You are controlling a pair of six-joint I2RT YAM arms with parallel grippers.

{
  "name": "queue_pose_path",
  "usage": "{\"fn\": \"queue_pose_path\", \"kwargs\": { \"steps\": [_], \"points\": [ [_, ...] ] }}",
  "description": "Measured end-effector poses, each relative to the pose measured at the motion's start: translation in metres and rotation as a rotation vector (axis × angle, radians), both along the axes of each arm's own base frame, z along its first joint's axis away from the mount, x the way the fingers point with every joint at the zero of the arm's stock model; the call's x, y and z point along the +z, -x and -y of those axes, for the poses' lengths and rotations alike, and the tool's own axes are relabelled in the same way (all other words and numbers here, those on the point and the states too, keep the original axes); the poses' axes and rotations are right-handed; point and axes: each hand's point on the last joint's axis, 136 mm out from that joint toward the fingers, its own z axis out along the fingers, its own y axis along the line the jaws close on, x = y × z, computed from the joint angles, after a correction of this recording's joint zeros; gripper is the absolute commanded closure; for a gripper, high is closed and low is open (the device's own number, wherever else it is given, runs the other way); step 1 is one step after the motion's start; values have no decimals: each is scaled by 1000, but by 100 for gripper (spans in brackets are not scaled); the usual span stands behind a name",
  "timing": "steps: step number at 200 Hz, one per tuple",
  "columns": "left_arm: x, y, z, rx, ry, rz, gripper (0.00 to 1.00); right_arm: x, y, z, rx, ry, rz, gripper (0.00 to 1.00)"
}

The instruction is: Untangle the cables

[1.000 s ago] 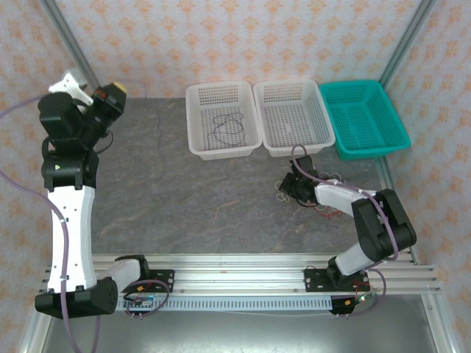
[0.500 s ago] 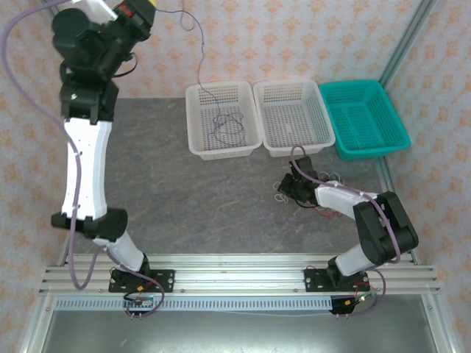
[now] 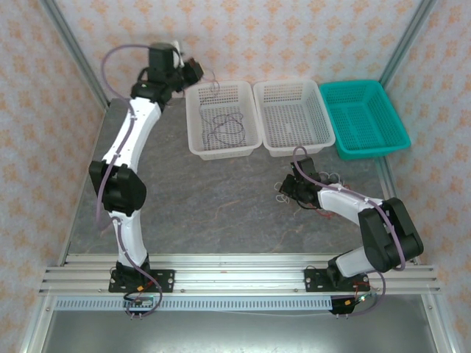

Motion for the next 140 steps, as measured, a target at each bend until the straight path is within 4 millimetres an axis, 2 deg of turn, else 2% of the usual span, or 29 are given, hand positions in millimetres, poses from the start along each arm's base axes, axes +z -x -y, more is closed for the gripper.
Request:
{"fn": "queue_pose_path", "kwargs": {
  "steps": [18,23,31,49,57,64,83,104,123,140],
  "points": [
    [-58,8,13,-21,-53,-111,100,0,0,-1,3,0,0,100],
    [-70,10,16,-28,-64,-135,95,0,0,-1,4,2,-1,100],
    [-88,12,19,-33,-91,-165,81,0,1,-1,6,2,-2,100],
    [-110,16,18,-22,-136,-202,35,-1,2,0,7,6,-8,100],
    [-112,16,17,-14,-154,-204,24,-2,3,0,6,8,-13,100],
    [-110,16,16,-6,-165,-196,19,-3,5,1,6,11,-19,100],
    [-91,20,12,11,-178,-159,12,-4,8,1,8,24,-29,100],
    [-45,40,8,21,-169,-72,11,-1,12,-6,48,64,-30,96],
    [13,71,11,14,-134,51,13,11,12,-31,141,81,-5,91],
    [65,106,17,-3,-80,180,14,21,10,-70,258,76,17,81]
  ]
}}
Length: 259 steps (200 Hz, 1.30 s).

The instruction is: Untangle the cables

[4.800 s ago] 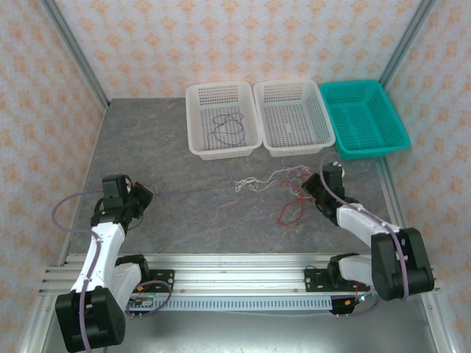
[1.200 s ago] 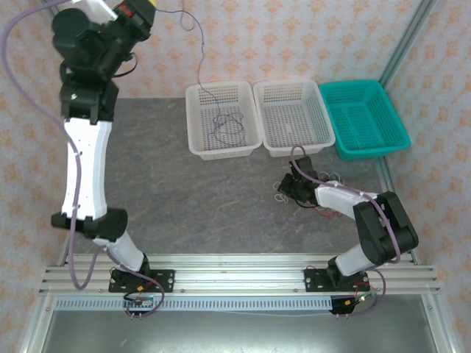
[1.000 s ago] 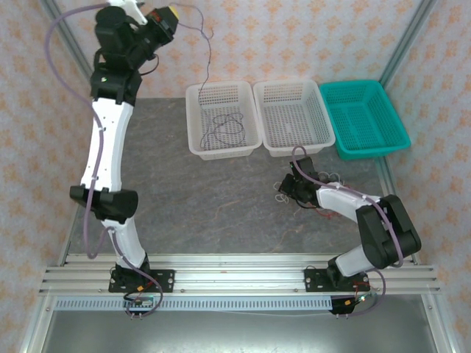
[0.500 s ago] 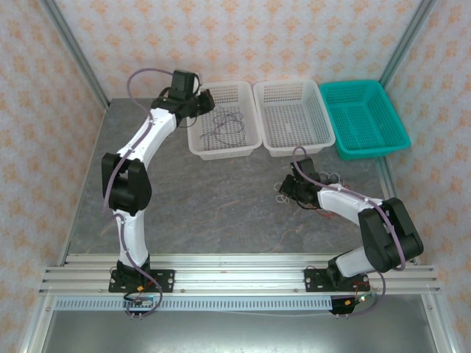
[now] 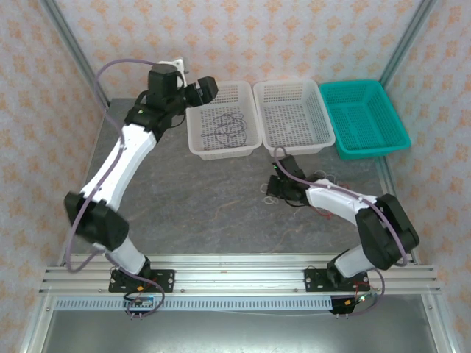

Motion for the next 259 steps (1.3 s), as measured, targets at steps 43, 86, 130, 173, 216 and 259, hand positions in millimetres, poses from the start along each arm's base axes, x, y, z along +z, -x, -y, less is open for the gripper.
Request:
{"fn": "queue_pose_path", "kwargs": {
  "steps": [43,86,130,173,216,259],
  "points": [
    [23,65,6,-51,71,117,14,6,8,-82,272,6,-5,50],
    [-52,95,-2,-49,50,-7,13,55,7,-35,162,16,160,36],
    [-102,124,36,-174,26,-98,13,99,-18,124,-441,-24,345,35],
    [-121,133,62,-260,-1,-141,13,21,-11,171,-558,122,114,12],
    [-133,134,62,-264,-19,-161,13,-43,-14,131,-356,92,-127,66],
    [-144,132,56,-229,-42,-176,13,-44,-9,53,-36,-28,-131,83]
  ]
}}
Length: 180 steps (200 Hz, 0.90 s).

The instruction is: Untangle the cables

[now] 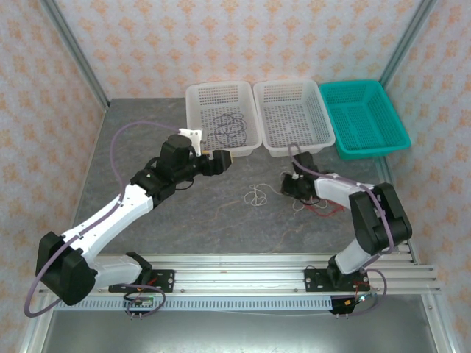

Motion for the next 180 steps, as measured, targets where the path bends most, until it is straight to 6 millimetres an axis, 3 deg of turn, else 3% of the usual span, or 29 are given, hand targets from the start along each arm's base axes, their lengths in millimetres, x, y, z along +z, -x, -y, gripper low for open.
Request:
{"fn": "queue_pose_path", "kwargs": {
  "steps": [36,46,62,79,95,114,131,155,180],
  "points": [
    [-4,-4,-7,43,-23,3,13,2,39,-89,349,-123,-40,74],
    [-5,-5,-8,49,-27,2,13,5,52,-106,413,-164,-52,61],
    [-10,-7,-8,54,-37,-9,13,13,59,-115,441,-216,-55,41],
    [-17,-8,-8,55,-48,-26,13,31,55,-112,432,-231,8,34],
    [-22,-7,-8,56,-50,-39,13,61,44,-101,379,-257,108,31],
    [-33,-3,-9,64,-44,-70,15,100,23,-77,268,-287,264,29],
    [-47,2,-8,71,-30,-109,20,122,9,-52,151,-275,380,32],
    [-63,17,4,37,-19,-161,35,119,3,-31,41,-225,434,41],
    [-72,25,32,-29,-37,-193,41,101,3,-17,-42,-180,409,44]
  ]
}}
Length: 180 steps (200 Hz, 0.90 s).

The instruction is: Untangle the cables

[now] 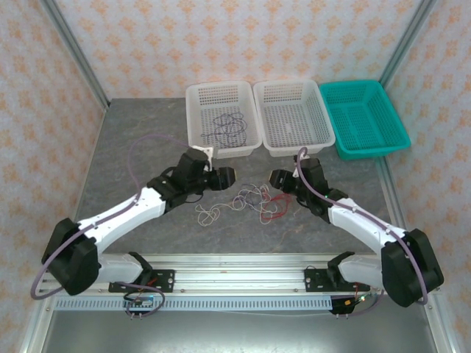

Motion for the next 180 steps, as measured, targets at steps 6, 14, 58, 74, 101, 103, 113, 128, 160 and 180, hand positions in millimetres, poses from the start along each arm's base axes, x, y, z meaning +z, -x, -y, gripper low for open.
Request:
{"fn": "queue_pose_path", "kwargs": {
  "steps": [6,14,58,74,101,103,113,128,160,180],
  "points": [
    [-3,1,9,-15,-19,-12,43,-2,-1,1,-12,4,-4,44],
    [-8,1,18,-22,-49,-24,44,-5,-3,3,-28,10,-11,43],
    [-41,4,53,-55,-203,-96,53,-19,-3,16,-95,57,-52,40],
    [-54,13,59,-72,-250,-122,57,-22,-2,19,-107,70,-61,40],
    [-63,27,67,-67,-296,-164,72,-26,-1,23,-123,83,-75,40],
    [-63,27,67,-59,-296,-168,73,-26,-1,23,-125,83,-76,40],
    [-64,27,67,-33,-295,-188,74,-28,-1,23,-130,84,-83,40],
    [-67,25,68,8,-282,-221,74,-32,-1,24,-136,85,-98,40],
    [-88,23,74,67,-271,-295,68,-41,2,25,-140,97,-132,40],
    [-102,23,75,87,-283,-327,67,-43,3,25,-140,103,-141,40]
  ]
}}
